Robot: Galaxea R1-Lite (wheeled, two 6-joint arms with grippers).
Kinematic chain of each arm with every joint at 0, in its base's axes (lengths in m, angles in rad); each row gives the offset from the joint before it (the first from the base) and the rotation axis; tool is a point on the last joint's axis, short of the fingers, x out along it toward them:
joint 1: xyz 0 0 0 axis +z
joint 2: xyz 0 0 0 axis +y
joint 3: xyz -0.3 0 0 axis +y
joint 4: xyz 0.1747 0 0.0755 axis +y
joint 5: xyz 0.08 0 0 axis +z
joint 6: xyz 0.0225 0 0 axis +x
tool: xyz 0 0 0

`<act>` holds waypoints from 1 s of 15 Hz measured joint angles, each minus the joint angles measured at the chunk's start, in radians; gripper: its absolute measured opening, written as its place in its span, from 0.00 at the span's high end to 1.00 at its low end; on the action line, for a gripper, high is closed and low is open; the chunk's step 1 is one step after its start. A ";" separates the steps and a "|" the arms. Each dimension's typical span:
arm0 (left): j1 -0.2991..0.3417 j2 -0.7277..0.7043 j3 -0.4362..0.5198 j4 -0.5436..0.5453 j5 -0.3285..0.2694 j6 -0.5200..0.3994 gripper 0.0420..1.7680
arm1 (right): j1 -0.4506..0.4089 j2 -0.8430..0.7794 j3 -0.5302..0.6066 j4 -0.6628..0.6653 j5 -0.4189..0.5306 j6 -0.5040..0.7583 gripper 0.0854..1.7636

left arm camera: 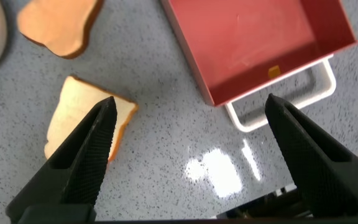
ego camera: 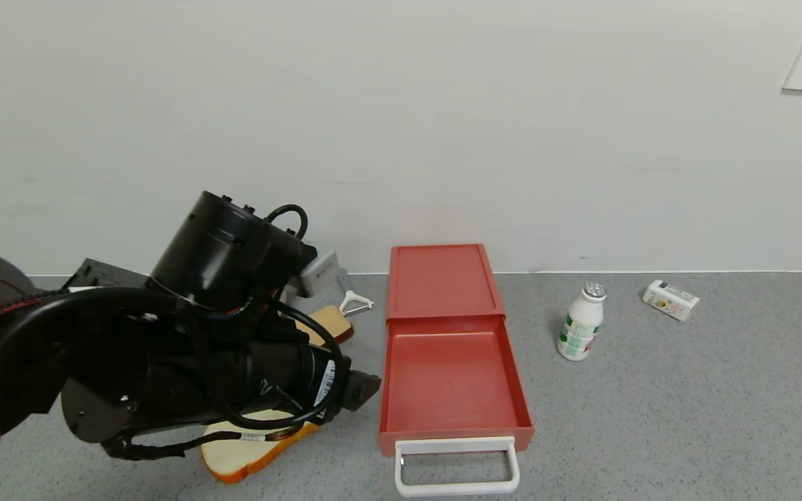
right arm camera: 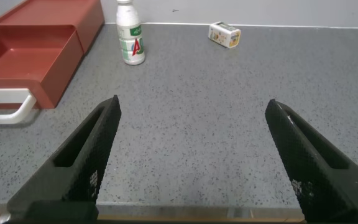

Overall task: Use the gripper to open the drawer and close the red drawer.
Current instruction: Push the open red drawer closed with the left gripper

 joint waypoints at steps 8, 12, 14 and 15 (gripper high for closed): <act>0.030 -0.045 0.022 -0.010 -0.030 0.002 0.03 | 0.000 0.000 0.000 0.000 0.001 0.000 0.03; 0.029 -0.047 0.023 -0.009 -0.031 0.003 0.03 | 0.000 0.000 0.000 0.000 0.000 0.000 0.03; 0.020 -0.043 0.013 -0.010 -0.031 0.002 0.03 | 0.000 0.000 0.000 0.000 0.000 0.000 0.03; 0.008 -0.040 0.004 -0.010 -0.032 0.002 0.03 | 0.000 0.000 0.000 0.000 0.000 0.000 0.03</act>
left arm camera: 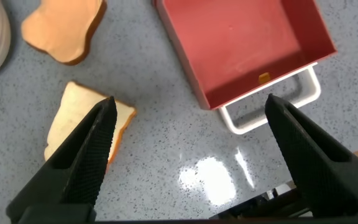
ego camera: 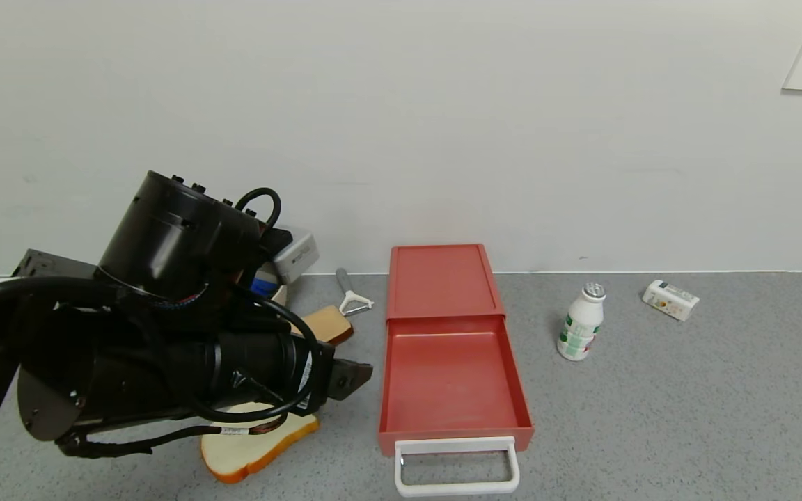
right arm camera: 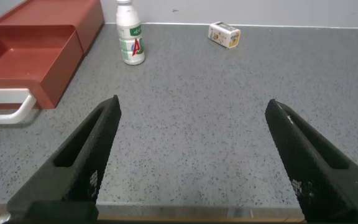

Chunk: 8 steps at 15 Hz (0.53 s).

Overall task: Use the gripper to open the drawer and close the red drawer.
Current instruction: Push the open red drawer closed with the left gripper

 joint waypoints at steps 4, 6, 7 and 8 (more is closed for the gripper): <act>-0.079 0.046 -0.064 0.001 0.012 -0.020 0.03 | 0.000 0.000 0.000 0.000 0.000 0.000 0.03; -0.133 0.087 -0.099 0.017 0.025 -0.073 0.03 | 0.000 0.000 0.000 0.000 0.000 0.000 0.03; -0.157 0.111 -0.117 0.040 0.036 -0.104 0.03 | 0.000 0.000 0.000 0.000 0.000 0.000 0.03; -0.179 0.136 -0.137 0.070 0.047 -0.147 0.03 | 0.000 0.000 0.000 0.000 0.000 0.000 0.03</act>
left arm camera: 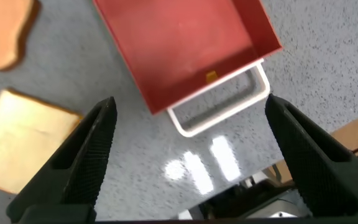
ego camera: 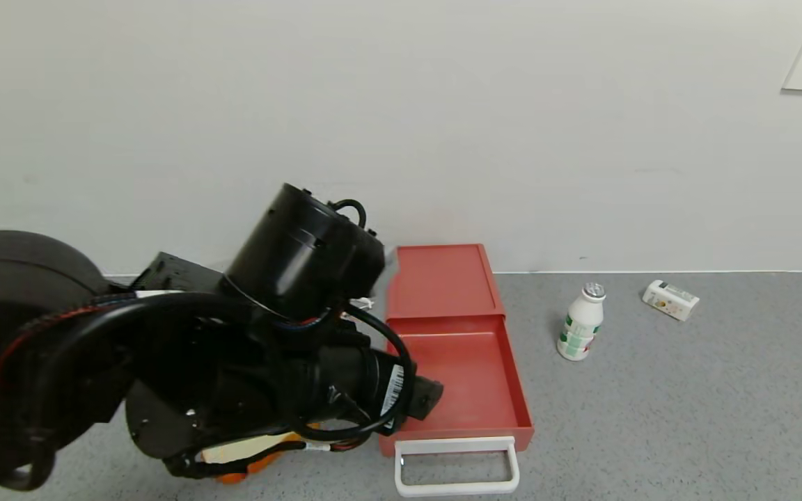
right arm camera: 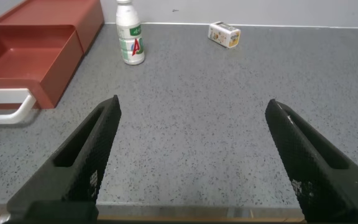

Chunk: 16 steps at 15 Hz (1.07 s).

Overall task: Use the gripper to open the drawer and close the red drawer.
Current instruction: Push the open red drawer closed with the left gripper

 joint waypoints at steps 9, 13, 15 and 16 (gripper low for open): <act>-0.106 0.255 -0.228 0.331 0.007 -0.386 0.03 | 0.000 0.000 0.000 0.000 0.000 0.000 0.03; -0.129 0.324 -0.239 0.334 -0.004 -0.398 0.03 | 0.000 0.000 0.000 0.000 0.000 0.000 0.03; -0.144 0.344 -0.237 0.334 -0.006 -0.398 0.03 | 0.000 0.000 0.000 0.000 0.000 0.000 0.03; -0.151 0.355 -0.237 0.335 -0.008 -0.398 0.03 | 0.000 0.000 0.000 0.000 0.000 0.000 0.03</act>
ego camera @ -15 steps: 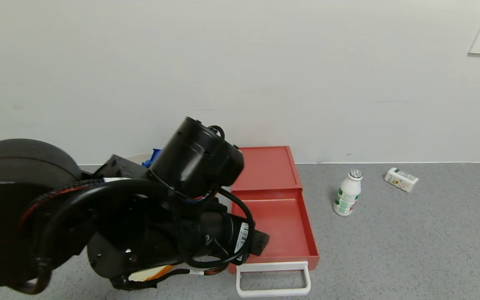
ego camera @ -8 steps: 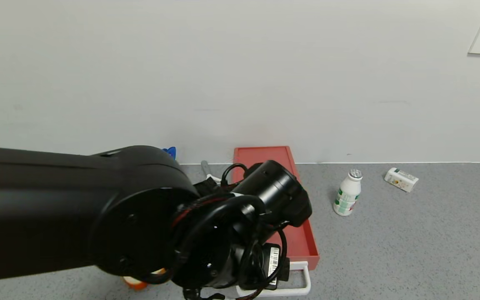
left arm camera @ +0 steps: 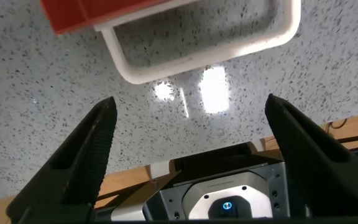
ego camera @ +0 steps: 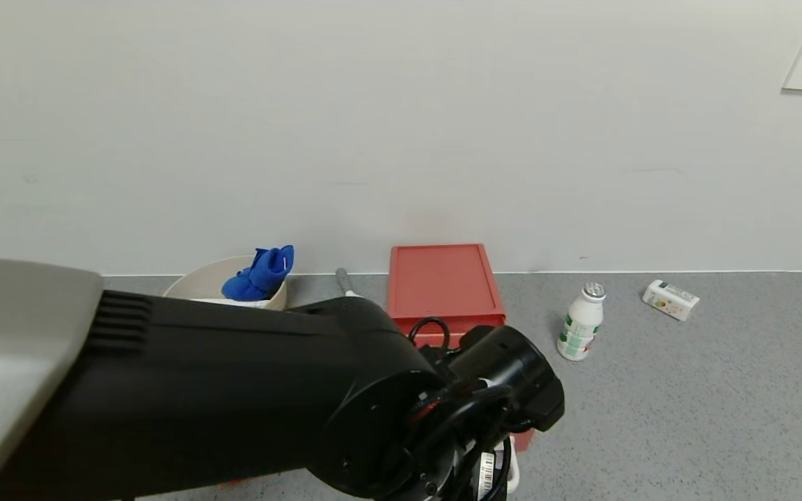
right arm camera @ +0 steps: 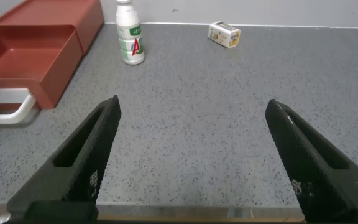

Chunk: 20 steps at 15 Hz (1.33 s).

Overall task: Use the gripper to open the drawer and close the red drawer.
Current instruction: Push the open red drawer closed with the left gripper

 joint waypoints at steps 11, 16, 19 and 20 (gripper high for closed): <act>-0.024 0.084 -0.006 -0.002 -0.087 -0.131 0.03 | 0.000 0.000 0.000 0.000 0.000 0.000 0.03; -0.023 0.105 -0.017 -0.003 -0.073 -0.131 0.03 | 0.000 0.000 0.000 0.001 0.000 0.000 0.03; -0.023 0.092 -0.024 -0.042 -0.027 -0.082 0.03 | 0.000 0.000 0.000 0.001 0.000 0.000 0.03; -0.021 0.090 -0.023 -0.076 -0.005 -0.079 0.03 | 0.000 0.000 0.000 0.001 0.000 0.000 0.03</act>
